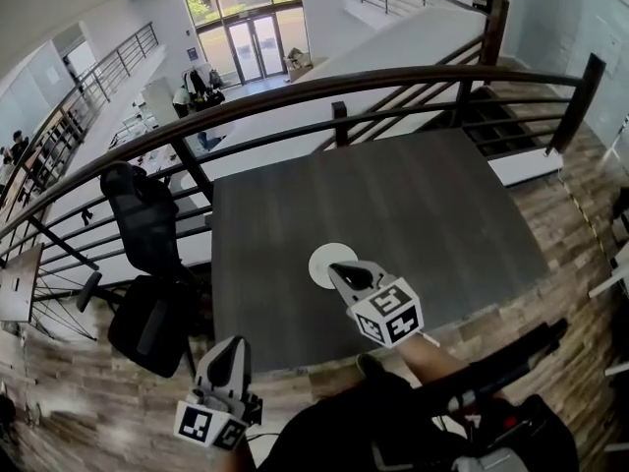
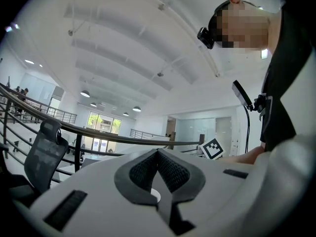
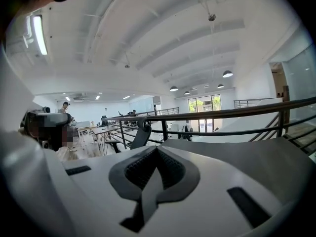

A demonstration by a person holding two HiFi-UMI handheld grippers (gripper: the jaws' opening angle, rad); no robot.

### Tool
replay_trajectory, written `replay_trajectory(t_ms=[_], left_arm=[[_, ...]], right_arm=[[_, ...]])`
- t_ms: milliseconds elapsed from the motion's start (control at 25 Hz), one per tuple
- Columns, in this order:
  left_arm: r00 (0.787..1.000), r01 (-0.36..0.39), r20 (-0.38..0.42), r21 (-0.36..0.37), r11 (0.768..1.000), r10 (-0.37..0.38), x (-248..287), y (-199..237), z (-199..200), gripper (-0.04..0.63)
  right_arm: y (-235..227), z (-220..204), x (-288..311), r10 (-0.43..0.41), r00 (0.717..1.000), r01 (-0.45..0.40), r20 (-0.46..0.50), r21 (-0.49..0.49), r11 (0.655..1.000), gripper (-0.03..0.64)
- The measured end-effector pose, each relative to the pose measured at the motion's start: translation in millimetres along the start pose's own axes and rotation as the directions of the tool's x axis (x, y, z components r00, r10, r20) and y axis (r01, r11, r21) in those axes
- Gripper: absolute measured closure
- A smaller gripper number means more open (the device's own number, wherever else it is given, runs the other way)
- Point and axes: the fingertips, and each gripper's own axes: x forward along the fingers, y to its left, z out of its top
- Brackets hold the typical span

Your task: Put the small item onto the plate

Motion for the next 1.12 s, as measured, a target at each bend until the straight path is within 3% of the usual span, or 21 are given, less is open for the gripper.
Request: replay_trajectory(t_ms=[640,1120], left_arm=[[0.992,0.122,-0.041,-0.003,0.993,-0.122,-24.2,6.5,-21.9,0.592],[0.991,0.124,-0.047,0.029,0.992,-0.123,4.8,-21.7,-13.9,0.592]], right_arm=[[45.4,22.2,-66.8,-0.110,0.992,0.108,0.059,0.034,0.994,0.615],[24.2,34.1,-99.5,-0.104,0.991,0.099,0.089,0.059,0.993,0.617]])
